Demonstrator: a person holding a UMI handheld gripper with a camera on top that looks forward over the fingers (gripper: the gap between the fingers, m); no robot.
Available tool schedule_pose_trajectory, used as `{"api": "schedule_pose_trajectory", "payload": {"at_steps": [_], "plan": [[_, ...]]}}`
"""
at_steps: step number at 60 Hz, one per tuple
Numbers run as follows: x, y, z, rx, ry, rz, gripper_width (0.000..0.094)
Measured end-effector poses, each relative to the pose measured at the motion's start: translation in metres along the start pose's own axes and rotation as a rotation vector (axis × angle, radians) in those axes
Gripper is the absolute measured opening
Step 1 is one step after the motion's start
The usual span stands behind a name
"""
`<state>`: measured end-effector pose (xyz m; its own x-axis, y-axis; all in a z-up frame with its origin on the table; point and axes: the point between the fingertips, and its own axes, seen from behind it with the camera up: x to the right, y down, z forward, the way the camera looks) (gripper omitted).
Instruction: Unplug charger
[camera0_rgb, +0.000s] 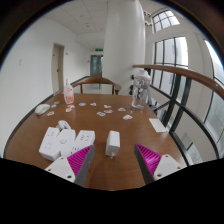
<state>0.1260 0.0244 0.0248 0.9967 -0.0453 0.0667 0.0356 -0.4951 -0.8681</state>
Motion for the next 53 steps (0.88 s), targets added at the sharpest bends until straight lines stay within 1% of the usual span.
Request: {"api": "schedule_pose_trajectory", "payload": {"at_steps": [7, 19, 32, 41, 47, 53], "plan": [[-0.009, 0.001, -0.032, 0.023, -0.039, 0.019, 0.0845], [-0.024, -0.002, -0.110, 0.117, -0.062, -0.013, 0.0846], [-0.039, 0.010, -0.174, 0.160, -0.091, -0.004, 0.0844], [-0.028, 0.017, -0.192, 0.185, -0.066, -0.038, 0.0843], [-0.013, 0.024, -0.189, 0.179, -0.043, -0.024, 0.0844], [-0.011, 0.025, -0.181, 0.185, -0.080, 0.029, 0.0831]]}}
